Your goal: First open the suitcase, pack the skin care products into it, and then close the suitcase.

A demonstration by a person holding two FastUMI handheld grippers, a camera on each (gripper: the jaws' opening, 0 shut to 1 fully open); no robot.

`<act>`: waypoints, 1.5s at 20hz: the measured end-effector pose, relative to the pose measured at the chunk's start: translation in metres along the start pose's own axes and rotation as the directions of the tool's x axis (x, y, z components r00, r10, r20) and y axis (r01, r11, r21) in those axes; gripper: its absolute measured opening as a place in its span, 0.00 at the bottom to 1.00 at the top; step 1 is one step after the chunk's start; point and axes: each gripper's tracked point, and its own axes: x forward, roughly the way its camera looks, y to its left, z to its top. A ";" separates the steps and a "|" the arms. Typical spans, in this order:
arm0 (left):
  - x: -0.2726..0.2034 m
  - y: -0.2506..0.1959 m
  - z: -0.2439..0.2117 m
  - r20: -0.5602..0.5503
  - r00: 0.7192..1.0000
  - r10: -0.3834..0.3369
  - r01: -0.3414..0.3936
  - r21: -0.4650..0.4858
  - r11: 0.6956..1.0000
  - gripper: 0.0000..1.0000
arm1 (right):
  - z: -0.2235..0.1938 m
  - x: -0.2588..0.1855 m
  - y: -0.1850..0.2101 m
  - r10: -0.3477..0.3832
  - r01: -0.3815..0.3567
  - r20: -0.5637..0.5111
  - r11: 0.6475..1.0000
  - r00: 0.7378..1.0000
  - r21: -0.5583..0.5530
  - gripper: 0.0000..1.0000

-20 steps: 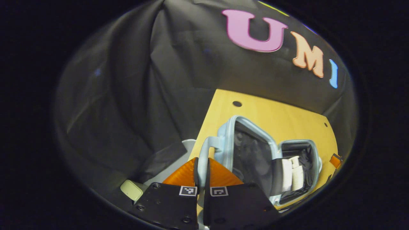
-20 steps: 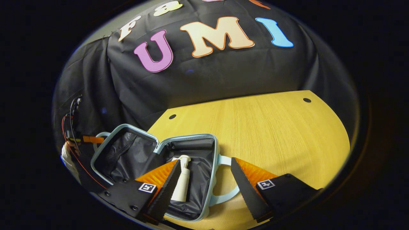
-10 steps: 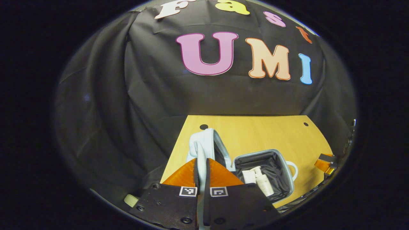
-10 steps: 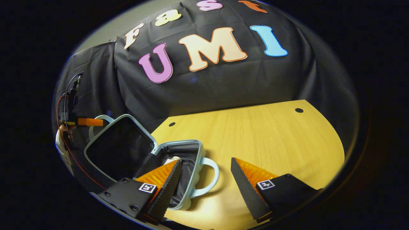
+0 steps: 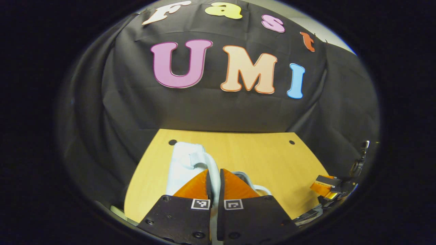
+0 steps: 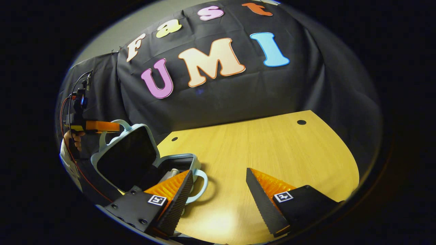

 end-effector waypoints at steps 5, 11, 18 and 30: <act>0.029 -0.058 -0.029 -0.060 0.995 -0.077 0.078 0.005 0.997 0.00 | 0.003 -0.017 -0.032 -0.034 0.034 0.010 0.999 0.999 0.005 0.98; 0.068 -0.116 -0.088 -0.169 0.980 -0.101 0.113 0.064 0.991 0.01 | 0.003 -0.037 -0.071 -0.081 0.081 0.012 0.997 0.997 0.021 0.98; 0.105 -0.146 -0.158 -0.273 0.958 -0.084 0.108 0.074 0.991 0.02 | 0.003 -0.062 -0.108 -0.130 0.129 0.030 0.991 0.991 0.043 0.98; 0.115 -0.183 -0.167 -0.123 0.992 -0.032 0.036 0.034 0.999 0.83 | 0.021 -0.075 -0.134 -0.135 0.133 0.053 0.991 0.989 0.032 0.98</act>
